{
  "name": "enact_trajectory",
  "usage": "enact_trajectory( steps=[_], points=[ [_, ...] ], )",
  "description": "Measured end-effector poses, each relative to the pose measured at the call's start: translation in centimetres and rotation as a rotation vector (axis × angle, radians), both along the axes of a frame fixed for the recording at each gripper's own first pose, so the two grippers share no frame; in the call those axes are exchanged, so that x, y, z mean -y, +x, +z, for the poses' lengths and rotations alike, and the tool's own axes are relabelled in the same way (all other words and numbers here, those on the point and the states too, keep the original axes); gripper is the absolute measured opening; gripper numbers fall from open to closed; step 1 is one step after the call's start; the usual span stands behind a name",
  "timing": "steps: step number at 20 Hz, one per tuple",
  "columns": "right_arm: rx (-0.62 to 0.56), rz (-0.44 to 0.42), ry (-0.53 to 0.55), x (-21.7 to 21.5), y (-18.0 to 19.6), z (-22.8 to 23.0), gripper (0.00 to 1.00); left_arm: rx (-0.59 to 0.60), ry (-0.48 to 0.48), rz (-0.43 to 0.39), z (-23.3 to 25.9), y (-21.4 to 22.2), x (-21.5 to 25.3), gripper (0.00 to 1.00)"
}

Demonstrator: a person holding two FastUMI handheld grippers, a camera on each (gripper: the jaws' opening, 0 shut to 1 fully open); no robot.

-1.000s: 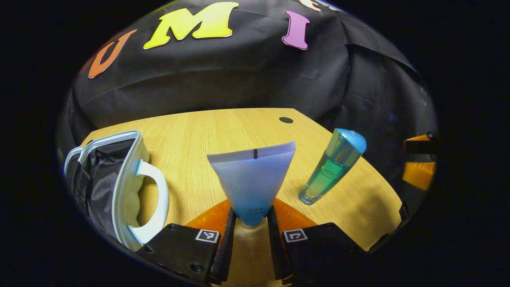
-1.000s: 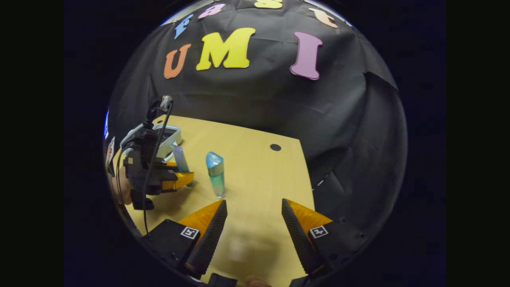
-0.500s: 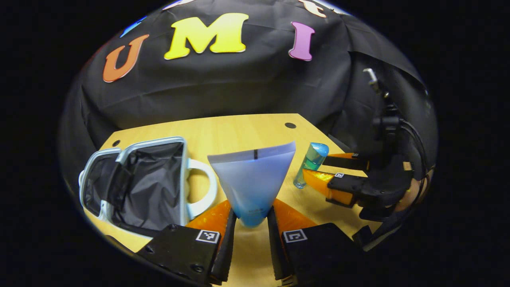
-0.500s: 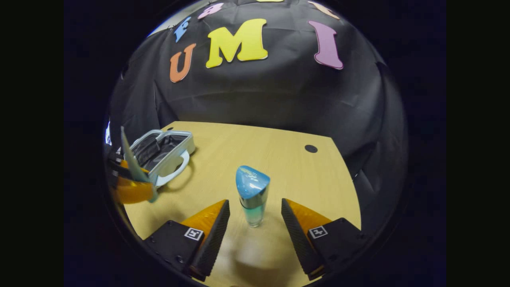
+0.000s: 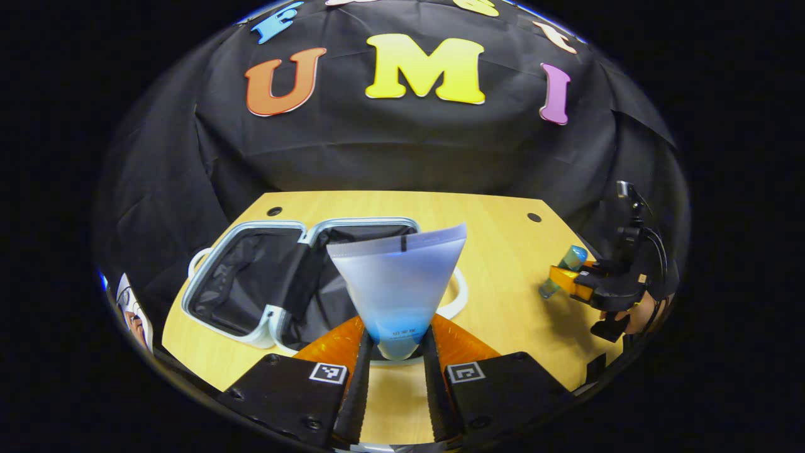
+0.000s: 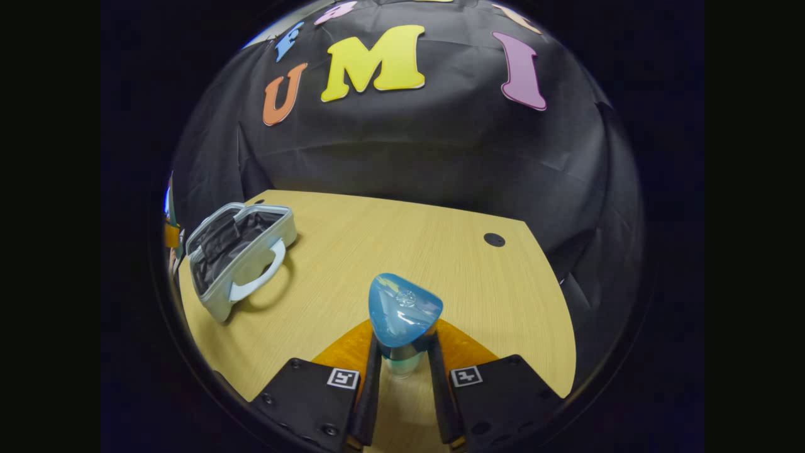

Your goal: First open the suitcase, pack the skin care products into it, and then close the suitcase.

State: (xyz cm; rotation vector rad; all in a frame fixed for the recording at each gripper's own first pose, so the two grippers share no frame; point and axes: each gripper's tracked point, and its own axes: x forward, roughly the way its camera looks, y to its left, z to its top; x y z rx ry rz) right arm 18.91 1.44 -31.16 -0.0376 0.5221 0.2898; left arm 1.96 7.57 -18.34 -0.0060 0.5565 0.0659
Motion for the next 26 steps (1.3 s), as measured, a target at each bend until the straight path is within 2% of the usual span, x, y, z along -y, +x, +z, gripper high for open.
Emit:
enact_trajectory(
  steps=[3,6,11,16,18,19,23,26],
  points=[
    [-0.039,-0.016,0.01,-0.6,-1.9,1.0,0.34,-0.02,0.004,0.016,-0.3,0.9,-3.3,0.43],
    [-0.044,0.008,0.014,-2.4,-4.8,3.6,0.34,-0.092,-0.011,0.007,-2.3,2.1,-5.2,0.44],
    [-0.068,0.044,0.047,-6.9,-9.3,7.3,0.34,-0.272,-0.05,-0.05,-7.6,4.3,-6.7,0.44],
    [-0.115,0.055,0.052,-11.5,-12.3,8.3,0.34,-0.424,-0.091,-0.092,-11.9,5.5,-7.4,0.44],
    [-0.112,0.053,0.043,-12.9,-12.6,8.8,0.31,-0.496,-0.089,-0.089,-13.7,5.5,-8.0,0.44],
    [-0.115,0.045,0.053,-13.5,-12.7,9.0,0.34,-0.478,-0.092,-0.091,-13.6,6.1,-8.1,0.44],
    [-0.112,0.006,0.065,-15.6,-12.1,9.7,0.34,-0.545,-0.054,-0.089,-15.2,6.2,-9.3,0.44],
    [-0.114,-0.005,0.078,-17.1,-11.9,10.2,0.31,-0.543,-0.045,-0.093,-15.3,6.6,-9.3,0.45]
  ],
)
